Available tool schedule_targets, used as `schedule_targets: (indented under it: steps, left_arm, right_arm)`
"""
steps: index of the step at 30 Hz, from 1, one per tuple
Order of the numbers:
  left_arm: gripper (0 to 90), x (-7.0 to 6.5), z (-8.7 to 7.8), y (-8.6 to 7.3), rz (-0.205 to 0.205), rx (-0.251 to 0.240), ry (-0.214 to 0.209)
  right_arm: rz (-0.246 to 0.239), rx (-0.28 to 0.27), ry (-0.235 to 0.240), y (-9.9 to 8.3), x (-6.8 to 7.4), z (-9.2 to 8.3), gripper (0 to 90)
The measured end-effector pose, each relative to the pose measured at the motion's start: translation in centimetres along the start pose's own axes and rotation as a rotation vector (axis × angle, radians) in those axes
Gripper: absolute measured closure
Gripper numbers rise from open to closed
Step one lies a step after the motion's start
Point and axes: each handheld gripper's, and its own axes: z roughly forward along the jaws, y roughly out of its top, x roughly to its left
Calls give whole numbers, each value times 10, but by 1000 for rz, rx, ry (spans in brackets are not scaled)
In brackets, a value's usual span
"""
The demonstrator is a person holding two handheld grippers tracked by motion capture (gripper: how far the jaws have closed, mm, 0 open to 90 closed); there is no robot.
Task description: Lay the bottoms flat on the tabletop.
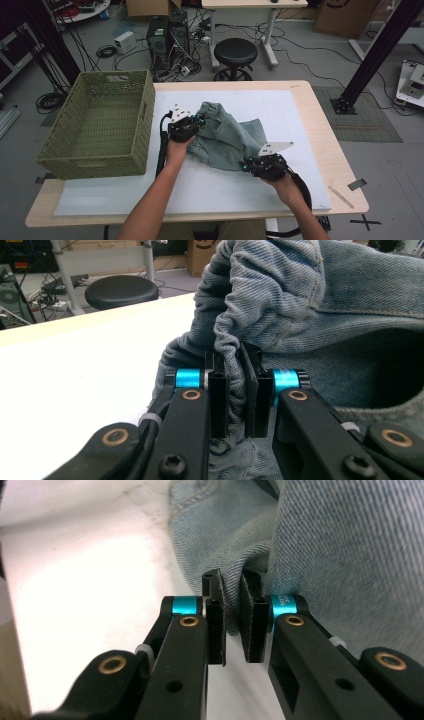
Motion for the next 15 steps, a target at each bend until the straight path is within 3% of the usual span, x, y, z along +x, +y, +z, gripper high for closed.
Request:
schedule_targets:
  steps: [2,5,6,9,11,14,15]
  left_arm:
    - [828,-1,0,-1,-1,1,-3]
    - [826,0,0,-1,0,4,0]
    - [826,0,0,-2,-4,3,1]
    - [826,1,1,-2,-7,6,-1]
    - [821,-1,2,-3,-3,8,0]
    - [740,-1,2,-2,-15,5,6]
    - [717,-1,1,-2,-23,5,1]
  right_arm:
    - [5,-22,-1,1,-1,2,805]
    - [41,-87,-14,3,-6,-3,642]
    - [49,-120,-24,5,-6,-6,625]
    - [2,-205,-73,15,-6,-18,608]
    - [-17,-202,-120,26,-9,-20,599]
    - [-24,-141,-169,41,-21,-15,591]
    - [-33,-114,-209,45,-27,-11,589]
